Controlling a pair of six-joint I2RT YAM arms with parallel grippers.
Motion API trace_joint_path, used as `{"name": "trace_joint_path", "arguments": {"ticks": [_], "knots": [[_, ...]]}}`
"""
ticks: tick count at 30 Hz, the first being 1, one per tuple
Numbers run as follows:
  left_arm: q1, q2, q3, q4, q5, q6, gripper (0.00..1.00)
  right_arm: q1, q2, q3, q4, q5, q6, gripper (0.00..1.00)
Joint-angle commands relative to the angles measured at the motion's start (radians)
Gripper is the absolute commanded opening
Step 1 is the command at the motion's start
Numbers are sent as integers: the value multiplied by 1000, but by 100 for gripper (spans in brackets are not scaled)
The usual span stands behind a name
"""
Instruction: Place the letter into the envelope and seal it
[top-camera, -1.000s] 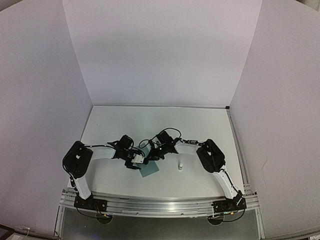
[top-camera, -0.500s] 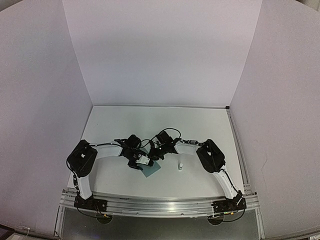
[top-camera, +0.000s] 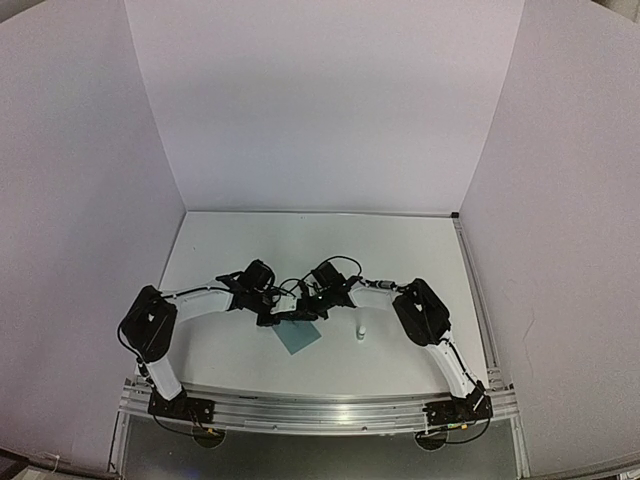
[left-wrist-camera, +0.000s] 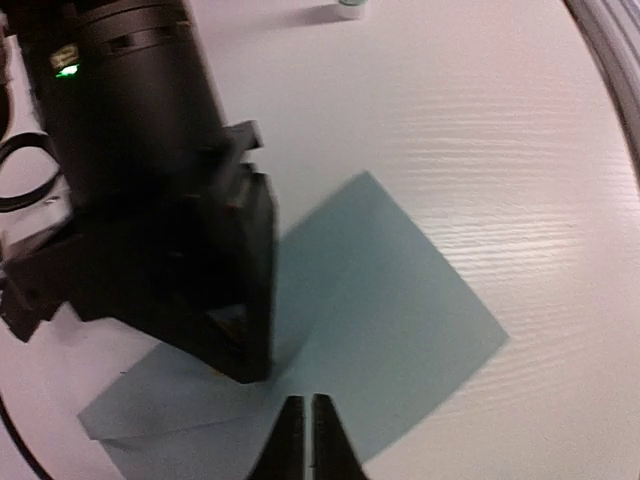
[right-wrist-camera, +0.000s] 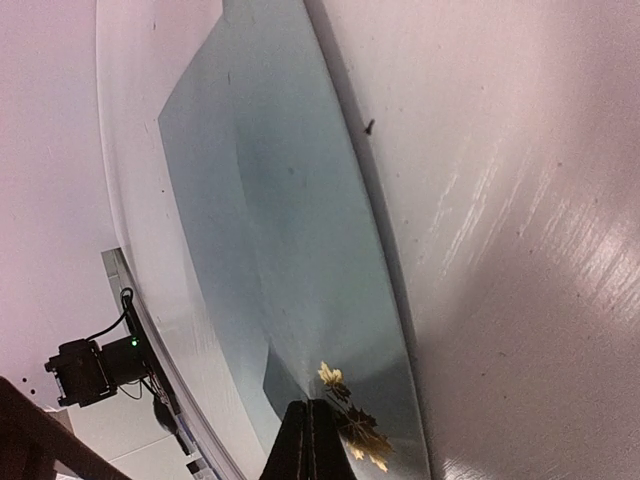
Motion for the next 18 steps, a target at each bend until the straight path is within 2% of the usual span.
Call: {"name": "trace_joint_path", "arguments": {"ticks": [1,6,14,18], "knots": [[7,62,-8,220,-127,-78,0,5,40,-25,-124,147,-20,0],[6,117,-35,331,-257,-14,0,6,36,-23,-125,154,-20,0],[-23,132,-81,263,-275,102,0,5,30,-23,-126,158,-25,0],[-26,81,-175,225,-228,207,0,5,33,-18,-128,169,-19,0]]}}
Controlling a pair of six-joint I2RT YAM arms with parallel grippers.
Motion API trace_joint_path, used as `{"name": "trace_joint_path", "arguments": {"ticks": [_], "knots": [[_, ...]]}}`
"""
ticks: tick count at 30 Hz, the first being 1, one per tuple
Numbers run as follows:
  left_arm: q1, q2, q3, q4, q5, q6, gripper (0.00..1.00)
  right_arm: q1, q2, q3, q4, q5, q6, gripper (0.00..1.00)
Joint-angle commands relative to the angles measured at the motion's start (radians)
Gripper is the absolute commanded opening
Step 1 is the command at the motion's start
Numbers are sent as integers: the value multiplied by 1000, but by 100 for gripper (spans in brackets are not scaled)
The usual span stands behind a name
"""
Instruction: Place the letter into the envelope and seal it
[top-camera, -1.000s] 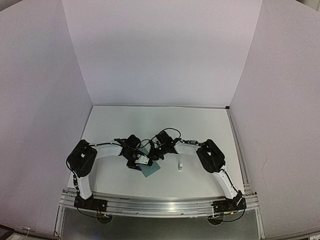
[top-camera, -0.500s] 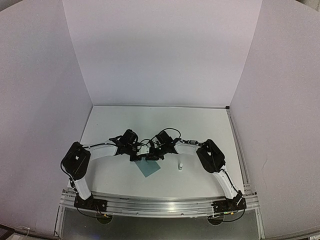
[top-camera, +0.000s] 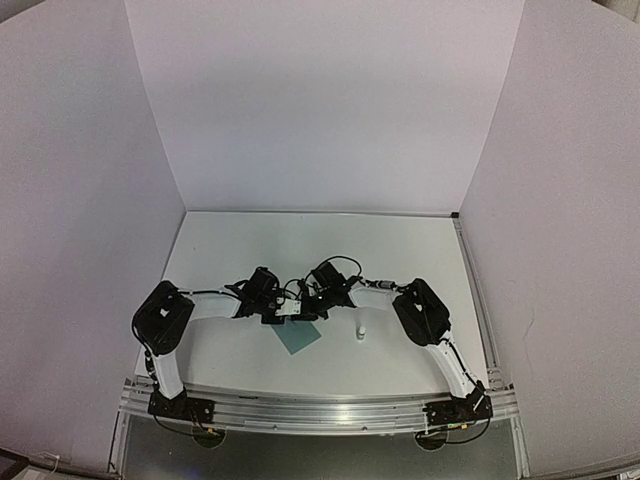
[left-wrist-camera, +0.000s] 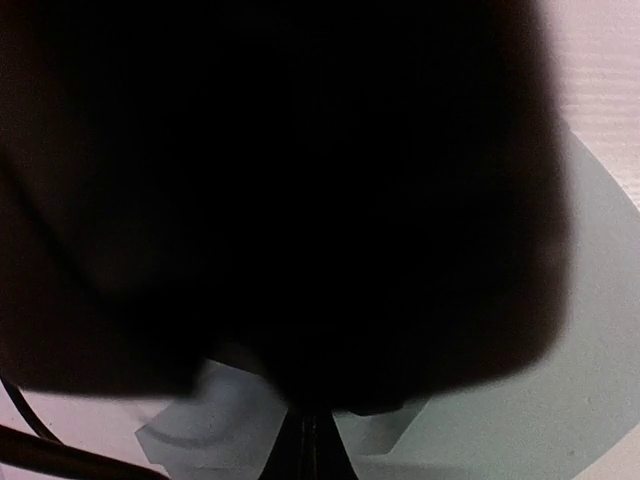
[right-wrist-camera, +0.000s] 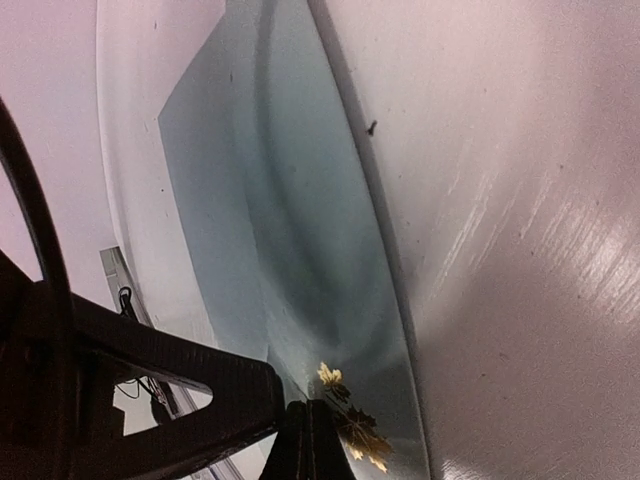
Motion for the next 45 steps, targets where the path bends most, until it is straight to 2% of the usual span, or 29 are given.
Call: {"name": "trace_joint_path", "arguments": {"ticks": [1,10,16,20,22,29,36,39,43,45], "knots": [[-14,-46,-125,-90,11,155,0,5,36,-17,-127,168,-6,0],[-25,-10,-115,-113,-18,159,0,6,35,-18,-129,177,-8,0],[-37,-100,-160,-101,47,232,0,6,36,-16,-130,174,-14,0],[-15,-147,-76,-123,90,93,0,6,35,-20,-131,171,-15,0],[-6,-150,-54,-85,83,50,0,5,35,-24,-132,170,-16,0],[-5,-53,-25,13,-20,29,0,6,27,-33,-132,167,-21,0],[-14,46,21,-10,-99,53,0,6,28,-30,-133,170,-22,0],[-17,48,-17,-43,-104,82,0,5,27,-30,-134,175,-19,0],[-28,-44,-178,3,-36,202,0,5,36,-19,-135,179,-8,0],[-36,-51,-197,1,-27,208,0,6,41,-14,-135,177,-5,0]]}}
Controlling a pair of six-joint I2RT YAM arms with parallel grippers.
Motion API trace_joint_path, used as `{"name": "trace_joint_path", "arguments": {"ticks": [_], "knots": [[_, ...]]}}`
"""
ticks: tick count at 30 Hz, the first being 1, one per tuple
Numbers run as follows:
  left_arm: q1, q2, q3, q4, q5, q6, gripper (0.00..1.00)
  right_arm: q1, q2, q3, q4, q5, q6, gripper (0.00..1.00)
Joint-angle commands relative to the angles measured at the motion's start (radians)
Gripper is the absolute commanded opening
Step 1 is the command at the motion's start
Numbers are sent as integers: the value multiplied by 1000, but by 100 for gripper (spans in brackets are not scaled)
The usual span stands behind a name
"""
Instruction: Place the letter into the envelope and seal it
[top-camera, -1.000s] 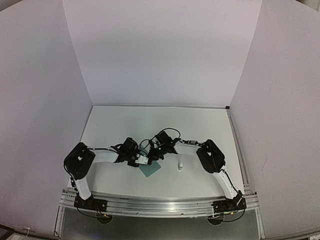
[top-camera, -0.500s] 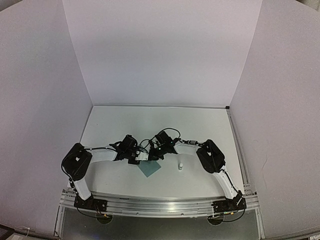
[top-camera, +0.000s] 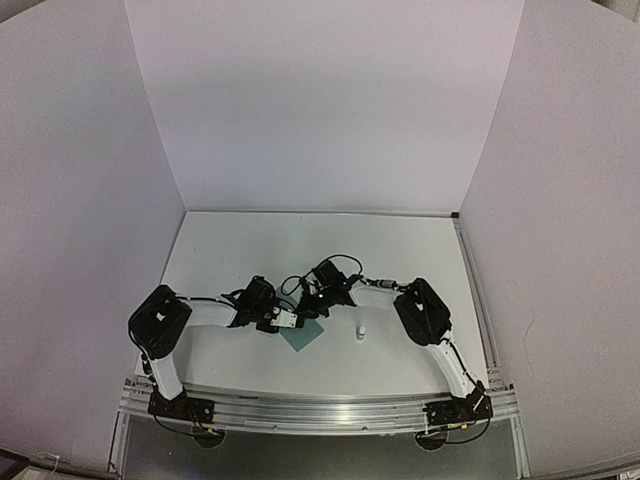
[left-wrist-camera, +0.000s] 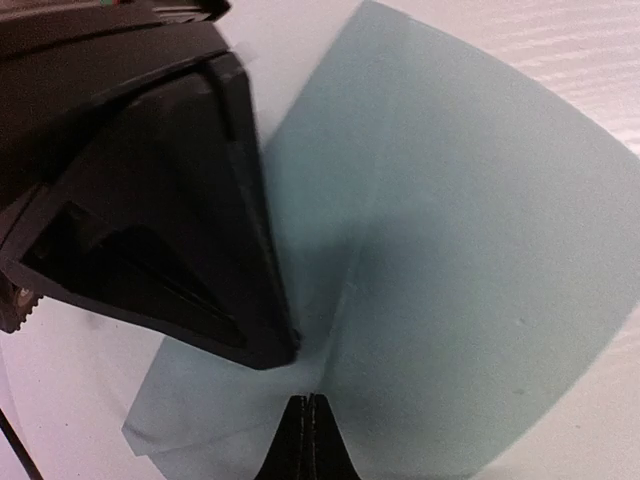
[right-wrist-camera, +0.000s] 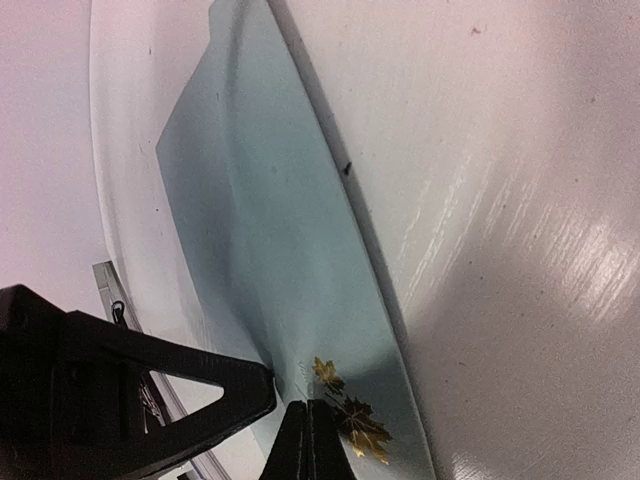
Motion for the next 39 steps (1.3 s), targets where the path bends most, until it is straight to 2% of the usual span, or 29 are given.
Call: {"name": "trace_joint_path", "arguments": {"ticks": [1,6,16,18,22,27,32,36,39], "knots": [[-20,23,-41,-89,-3,38,0,8,47,-21,-124,131,2,0],[-28,102,42,-94,-65,-27,0,7,45,-28,-124,126,5,0],[-28,98,15,-100,-70,-24,0,17,56,9,-127,24,46,0],[-28,74,21,-140,-56,-41,0,20,63,10,-130,35,66,0],[-22,-30,14,-251,-35,-46,0,-12,20,-100,-133,141,99,0],[-12,-99,-43,-281,-35,-20,0,-16,24,-87,-159,132,55,0],[-13,-25,-27,-194,-87,-48,0,-12,30,-44,-170,113,17,0],[-13,49,26,-195,-109,-73,0,2,35,6,-169,70,-15,0],[-13,49,9,-181,-94,-46,0,11,59,37,-169,45,-1,0]]}}
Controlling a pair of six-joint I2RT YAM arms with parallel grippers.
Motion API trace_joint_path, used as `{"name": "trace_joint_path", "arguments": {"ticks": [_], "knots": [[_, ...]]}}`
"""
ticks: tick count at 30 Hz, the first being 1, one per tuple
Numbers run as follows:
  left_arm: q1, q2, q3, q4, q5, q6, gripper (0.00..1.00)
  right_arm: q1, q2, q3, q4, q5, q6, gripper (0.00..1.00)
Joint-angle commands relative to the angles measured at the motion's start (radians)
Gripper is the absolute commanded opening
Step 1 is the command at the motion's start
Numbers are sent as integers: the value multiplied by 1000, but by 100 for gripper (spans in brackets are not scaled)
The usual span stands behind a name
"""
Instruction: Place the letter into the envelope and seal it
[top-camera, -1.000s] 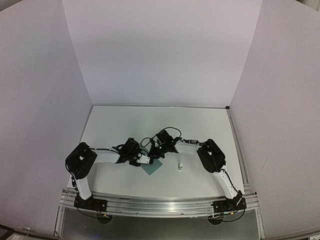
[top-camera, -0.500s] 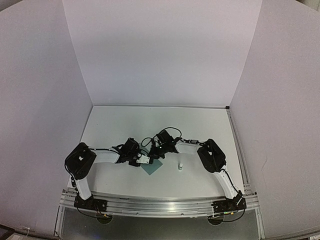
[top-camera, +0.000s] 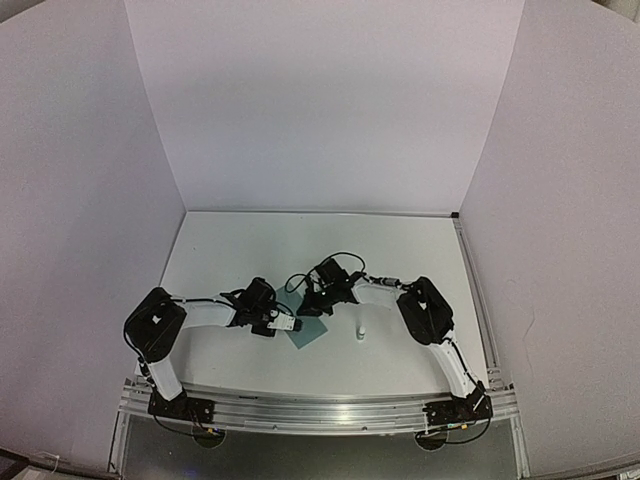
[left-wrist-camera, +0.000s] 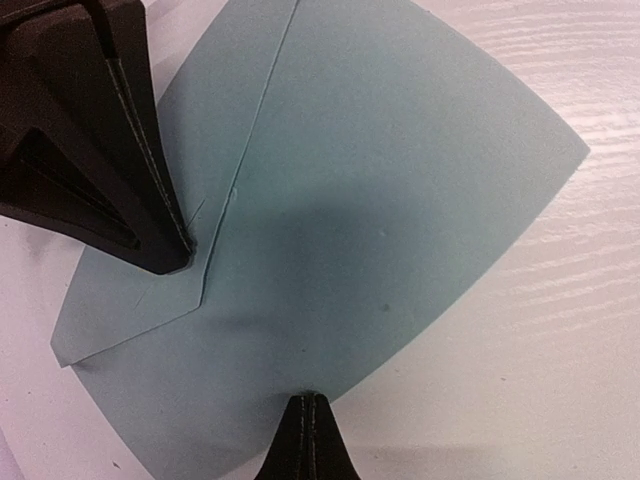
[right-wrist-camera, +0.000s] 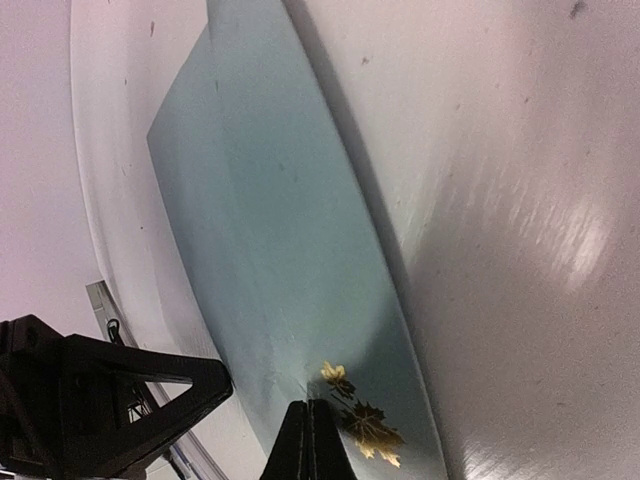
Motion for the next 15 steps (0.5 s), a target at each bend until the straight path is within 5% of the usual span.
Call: {"name": "trace_joint_path", "arguments": {"ticks": [1,15], "knots": [[2,78,-24,-18,-31,3,0,29,88,36,-111,12,-15,0],[0,54,-60,-8,-32,-28,0,28,18,130,-115,1,0,0]]}}
